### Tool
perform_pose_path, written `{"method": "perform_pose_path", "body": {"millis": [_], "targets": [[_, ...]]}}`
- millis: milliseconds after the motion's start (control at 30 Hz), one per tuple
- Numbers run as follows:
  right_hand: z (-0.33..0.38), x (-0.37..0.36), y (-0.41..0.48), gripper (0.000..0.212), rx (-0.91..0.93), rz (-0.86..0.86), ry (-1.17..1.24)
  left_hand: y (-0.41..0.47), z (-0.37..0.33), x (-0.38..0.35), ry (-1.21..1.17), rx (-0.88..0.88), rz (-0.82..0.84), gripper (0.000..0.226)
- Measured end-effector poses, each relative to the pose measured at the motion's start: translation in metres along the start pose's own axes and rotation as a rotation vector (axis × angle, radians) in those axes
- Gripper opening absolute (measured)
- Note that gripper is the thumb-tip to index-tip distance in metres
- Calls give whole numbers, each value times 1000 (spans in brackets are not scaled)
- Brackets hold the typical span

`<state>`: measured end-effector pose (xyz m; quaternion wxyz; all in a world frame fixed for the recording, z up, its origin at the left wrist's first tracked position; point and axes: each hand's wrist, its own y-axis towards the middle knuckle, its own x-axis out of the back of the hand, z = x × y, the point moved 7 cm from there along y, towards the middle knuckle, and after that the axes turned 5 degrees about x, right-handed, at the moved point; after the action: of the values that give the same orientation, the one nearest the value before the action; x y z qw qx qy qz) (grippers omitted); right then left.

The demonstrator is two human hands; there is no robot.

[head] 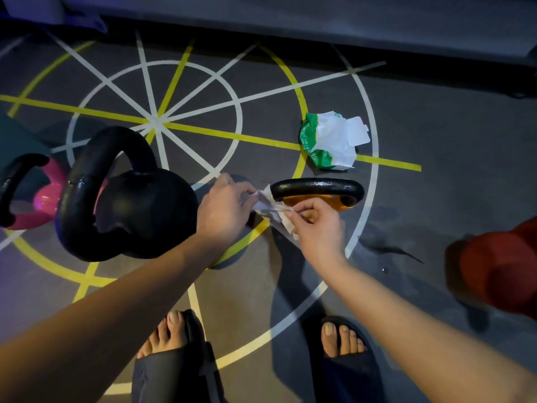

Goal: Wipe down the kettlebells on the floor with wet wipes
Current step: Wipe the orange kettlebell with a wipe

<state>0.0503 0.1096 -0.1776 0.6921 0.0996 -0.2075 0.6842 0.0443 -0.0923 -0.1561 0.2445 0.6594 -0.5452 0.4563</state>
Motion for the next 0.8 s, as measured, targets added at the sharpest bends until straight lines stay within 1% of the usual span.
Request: {"method": "perform_pose_path", "body": {"millis": [67, 133, 200, 267, 367, 433, 467, 500, 567, 633, 733, 800], "targets": [[-4, -5, 3, 22, -17, -51, 96, 6, -7, -4, -71, 10, -8, 14], [-2, -9, 5, 23, 12, -72, 101, 8, -13, -7, -158, 23, -3, 14], [-2, -12, 4, 22, 5, -87, 167, 7, -14, -9, -322, 36, 10, 18], [-4, -12, 4, 24, -26, -100, 305, 4, -16, -11, -450, -1, 72, 29], [-9, -16, 0, 26, -69, -110, 465, -1, -18, -23, -540, -58, 264, 49], [-15, -22, -5, 26, -139, -114, 590, -2, -15, -30, -531, -67, 339, 65], [-17, -25, -7, 25, -170, -116, 628, -1, -15, -31, -503, -79, 337, 68], [-20, -27, -9, 23, -198, -115, 636, -1, -16, -32, -503, -96, 325, 66], [-24, -27, -12, 17, -266, -110, 619, -1, -20, -31, -557, -115, 301, 49], [-24, -24, -12, 14, -300, -85, 661, 1, -22, -32, -595, -92, 287, 35], [-19, -14, -11, 17, -270, -56, 715, 7, -22, -39, -601, -40, 323, 24], [-18, -3, -14, 19, -214, -64, 659, 9, -25, -41, -596, -34, 339, 17]]}}
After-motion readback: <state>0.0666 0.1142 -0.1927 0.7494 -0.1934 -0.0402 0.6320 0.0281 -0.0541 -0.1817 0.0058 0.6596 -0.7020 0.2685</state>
